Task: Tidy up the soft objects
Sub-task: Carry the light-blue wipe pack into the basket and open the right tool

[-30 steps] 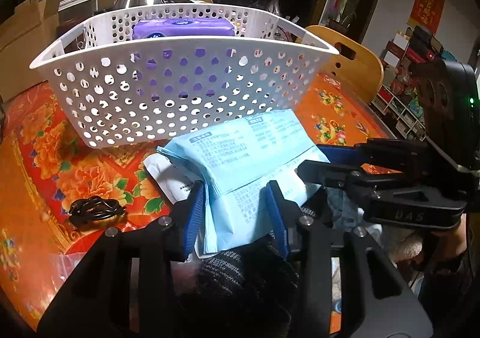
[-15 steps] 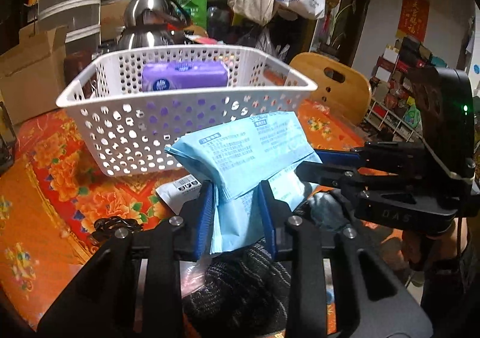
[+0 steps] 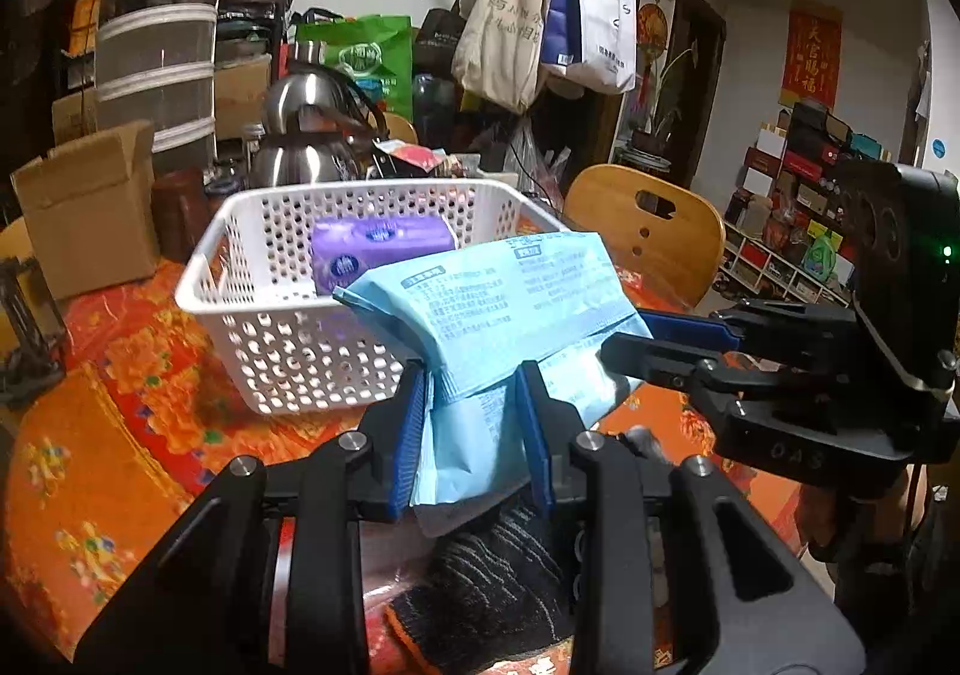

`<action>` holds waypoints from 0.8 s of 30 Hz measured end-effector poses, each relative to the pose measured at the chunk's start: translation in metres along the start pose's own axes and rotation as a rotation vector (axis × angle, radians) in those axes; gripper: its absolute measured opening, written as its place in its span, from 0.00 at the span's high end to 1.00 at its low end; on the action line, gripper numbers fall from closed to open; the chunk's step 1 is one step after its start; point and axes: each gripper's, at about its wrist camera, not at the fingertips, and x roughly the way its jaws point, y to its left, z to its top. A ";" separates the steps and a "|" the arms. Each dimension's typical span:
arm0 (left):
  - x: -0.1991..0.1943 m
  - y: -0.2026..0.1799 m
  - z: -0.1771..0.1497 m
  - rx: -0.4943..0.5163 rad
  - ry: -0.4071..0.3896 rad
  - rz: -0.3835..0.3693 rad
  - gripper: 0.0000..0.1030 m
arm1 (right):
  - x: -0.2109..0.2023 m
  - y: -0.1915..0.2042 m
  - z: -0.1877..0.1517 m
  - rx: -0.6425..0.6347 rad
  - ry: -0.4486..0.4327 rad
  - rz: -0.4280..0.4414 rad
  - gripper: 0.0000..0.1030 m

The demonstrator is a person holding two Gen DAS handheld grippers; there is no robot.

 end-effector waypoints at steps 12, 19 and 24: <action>-0.019 0.003 0.080 0.045 -0.058 0.038 0.73 | -0.010 -0.003 0.063 0.003 -0.068 -0.019 0.76; 0.004 0.026 0.122 0.022 -0.034 0.041 0.73 | 0.011 -0.010 0.096 0.012 -0.047 -0.024 0.76; 0.035 0.045 0.137 0.002 0.011 0.055 0.73 | 0.038 -0.016 0.107 0.027 -0.009 -0.021 0.76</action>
